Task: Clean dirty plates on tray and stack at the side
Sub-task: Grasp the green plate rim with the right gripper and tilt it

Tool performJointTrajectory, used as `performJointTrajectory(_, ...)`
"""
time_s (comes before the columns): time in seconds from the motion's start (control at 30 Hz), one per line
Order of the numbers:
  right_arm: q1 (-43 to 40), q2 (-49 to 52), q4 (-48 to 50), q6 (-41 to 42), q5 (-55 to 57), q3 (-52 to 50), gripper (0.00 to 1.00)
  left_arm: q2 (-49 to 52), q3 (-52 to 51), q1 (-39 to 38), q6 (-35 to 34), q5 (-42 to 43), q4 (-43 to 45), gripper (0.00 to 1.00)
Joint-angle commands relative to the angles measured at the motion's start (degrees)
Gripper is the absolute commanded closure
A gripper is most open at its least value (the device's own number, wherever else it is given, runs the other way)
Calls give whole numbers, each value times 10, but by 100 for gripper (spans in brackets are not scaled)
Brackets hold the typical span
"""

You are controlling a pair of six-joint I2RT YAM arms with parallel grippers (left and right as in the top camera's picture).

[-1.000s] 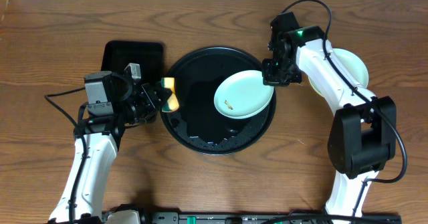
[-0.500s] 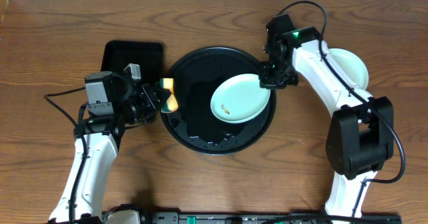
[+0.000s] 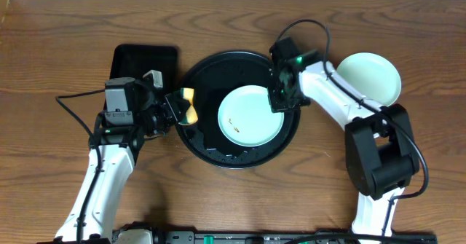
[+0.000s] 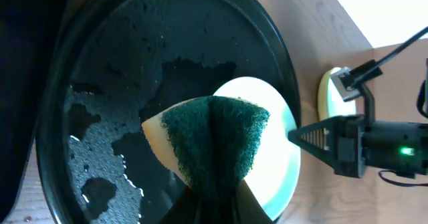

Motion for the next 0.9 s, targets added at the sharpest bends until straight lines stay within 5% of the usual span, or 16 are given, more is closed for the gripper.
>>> performJointTrajectory(0.0,5,-5,37,-12,31,-26,99,-9,3,-16,28,-34,2,92)
performJointTrajectory(0.73,20,-5,69,-5,31,-32,99,5,3,-212,43,-214,91,92)
performJointTrajectory(0.87,21,-5,58,-3,31,-32,99,3,3,-207,57,-310,92,92)
